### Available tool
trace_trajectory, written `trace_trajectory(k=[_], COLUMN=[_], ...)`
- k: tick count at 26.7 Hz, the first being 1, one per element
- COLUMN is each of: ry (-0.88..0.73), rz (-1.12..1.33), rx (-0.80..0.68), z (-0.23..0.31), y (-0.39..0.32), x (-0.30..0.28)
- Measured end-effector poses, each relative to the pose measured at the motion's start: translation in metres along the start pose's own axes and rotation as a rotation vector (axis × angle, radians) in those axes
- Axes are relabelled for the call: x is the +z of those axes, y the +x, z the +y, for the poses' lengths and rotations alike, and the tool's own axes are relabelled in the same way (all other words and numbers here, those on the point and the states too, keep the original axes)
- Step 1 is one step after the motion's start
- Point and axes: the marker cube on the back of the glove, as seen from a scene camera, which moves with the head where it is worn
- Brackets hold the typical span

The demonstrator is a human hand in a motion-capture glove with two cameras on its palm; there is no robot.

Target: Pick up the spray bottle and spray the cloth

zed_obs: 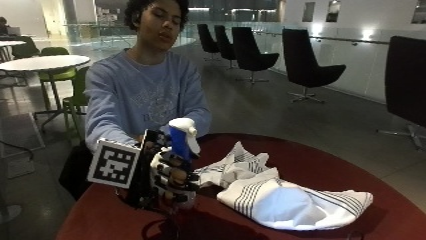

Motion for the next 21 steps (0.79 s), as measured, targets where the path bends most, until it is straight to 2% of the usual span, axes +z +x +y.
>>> trace_trajectory(k=[10,21], ry=[-0.459,-0.764], rz=[-0.036,0.022], rx=[0.052,0.246], z=[0.002,0.020], y=[-0.054,-0.073], x=[0.014,0.044])
